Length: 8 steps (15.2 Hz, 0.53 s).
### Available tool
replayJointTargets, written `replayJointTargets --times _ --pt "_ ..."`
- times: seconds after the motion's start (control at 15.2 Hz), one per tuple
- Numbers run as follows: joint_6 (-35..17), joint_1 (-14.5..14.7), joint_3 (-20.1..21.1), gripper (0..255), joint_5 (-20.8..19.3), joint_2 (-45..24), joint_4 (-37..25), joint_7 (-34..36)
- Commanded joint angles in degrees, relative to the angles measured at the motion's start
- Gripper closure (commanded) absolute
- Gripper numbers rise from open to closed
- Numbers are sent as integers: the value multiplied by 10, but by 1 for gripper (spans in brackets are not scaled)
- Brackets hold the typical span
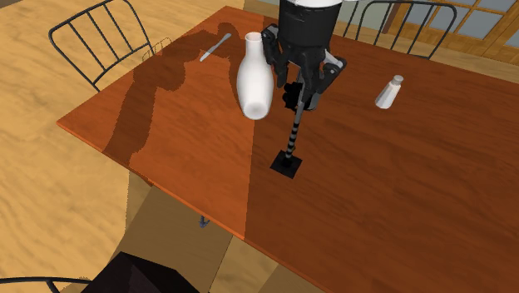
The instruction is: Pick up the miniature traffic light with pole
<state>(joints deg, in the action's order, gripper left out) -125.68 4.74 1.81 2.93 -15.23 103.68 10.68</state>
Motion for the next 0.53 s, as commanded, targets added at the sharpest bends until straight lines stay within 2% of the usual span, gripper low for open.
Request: replayJointTargets --times 0.0,0.46 --pt "12 0 0 255 0 5 -7 1" --pt "62 0 0 255 -1 20 -41 3"
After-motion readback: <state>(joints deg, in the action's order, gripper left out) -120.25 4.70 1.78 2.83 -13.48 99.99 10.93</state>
